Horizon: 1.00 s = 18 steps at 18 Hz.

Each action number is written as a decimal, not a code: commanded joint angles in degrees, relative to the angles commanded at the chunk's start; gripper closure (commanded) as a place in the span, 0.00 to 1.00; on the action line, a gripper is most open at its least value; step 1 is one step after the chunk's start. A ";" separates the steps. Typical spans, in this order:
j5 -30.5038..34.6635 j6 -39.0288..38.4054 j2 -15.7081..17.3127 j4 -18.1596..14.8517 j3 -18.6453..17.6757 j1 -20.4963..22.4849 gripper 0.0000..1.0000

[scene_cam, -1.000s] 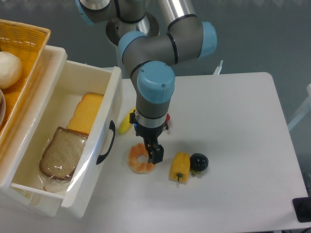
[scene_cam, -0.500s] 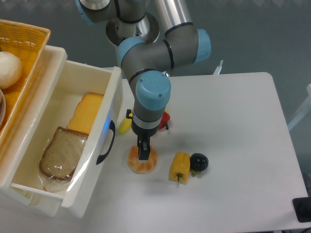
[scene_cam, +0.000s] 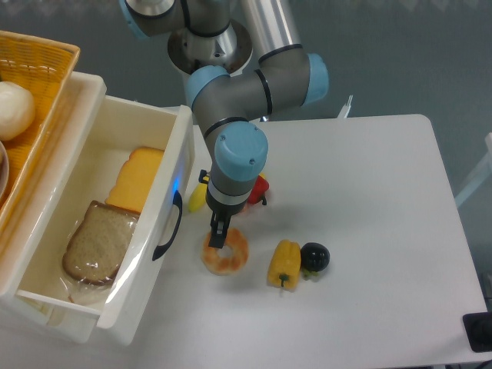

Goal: Pick up the egg

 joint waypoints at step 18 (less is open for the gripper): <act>0.26 9.50 -1.23 1.06 -4.57 2.99 0.00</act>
